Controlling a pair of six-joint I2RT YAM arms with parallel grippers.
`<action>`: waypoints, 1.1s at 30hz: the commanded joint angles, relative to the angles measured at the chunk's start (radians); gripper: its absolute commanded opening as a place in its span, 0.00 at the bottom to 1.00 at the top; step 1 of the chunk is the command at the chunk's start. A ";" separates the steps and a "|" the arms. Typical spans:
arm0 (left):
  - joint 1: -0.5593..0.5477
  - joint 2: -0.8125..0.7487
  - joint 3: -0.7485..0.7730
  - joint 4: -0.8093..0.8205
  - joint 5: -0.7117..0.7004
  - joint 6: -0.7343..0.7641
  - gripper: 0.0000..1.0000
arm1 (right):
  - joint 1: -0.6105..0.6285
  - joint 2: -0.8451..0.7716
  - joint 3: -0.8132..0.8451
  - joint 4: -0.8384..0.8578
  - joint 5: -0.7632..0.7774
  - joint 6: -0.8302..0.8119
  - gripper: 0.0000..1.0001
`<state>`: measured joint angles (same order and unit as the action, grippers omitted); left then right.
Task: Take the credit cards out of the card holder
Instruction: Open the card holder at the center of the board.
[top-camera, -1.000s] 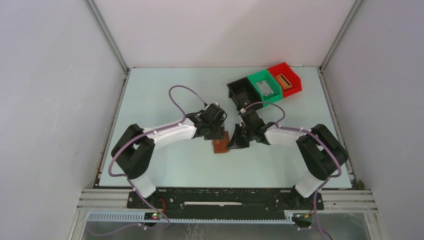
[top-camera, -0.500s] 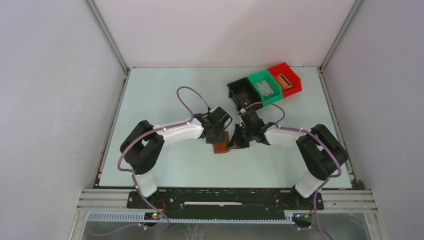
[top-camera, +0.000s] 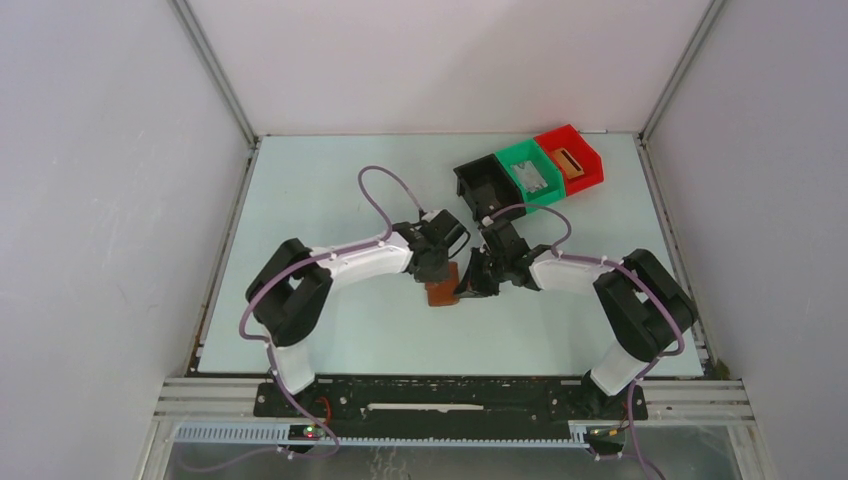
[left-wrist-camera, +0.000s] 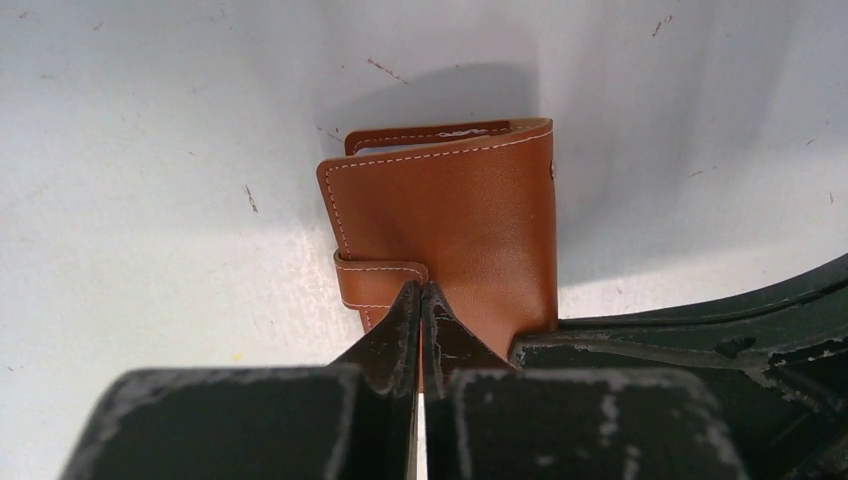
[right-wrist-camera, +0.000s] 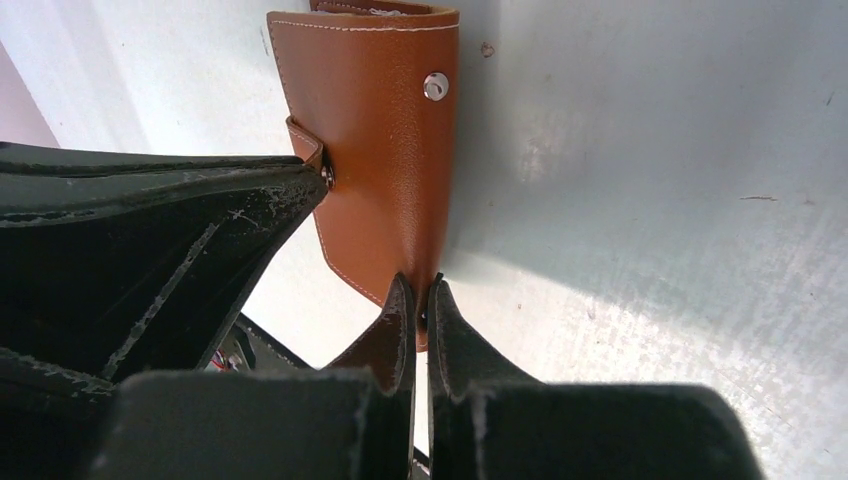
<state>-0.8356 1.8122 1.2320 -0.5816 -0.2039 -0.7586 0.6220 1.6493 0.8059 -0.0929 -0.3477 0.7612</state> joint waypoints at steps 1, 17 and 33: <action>-0.002 -0.024 0.011 -0.013 -0.063 0.036 0.00 | 0.004 -0.037 -0.010 -0.042 0.069 -0.021 0.00; 0.106 -0.425 -0.261 0.158 0.135 0.187 0.00 | -0.036 -0.054 -0.065 -0.023 0.053 -0.029 0.00; 0.126 -0.574 -0.254 0.183 0.413 0.186 0.00 | -0.115 -0.334 -0.073 -0.185 0.118 -0.075 0.56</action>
<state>-0.7086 1.2381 0.9630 -0.4255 0.1757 -0.5835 0.5270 1.3930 0.7238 -0.2424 -0.2604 0.7006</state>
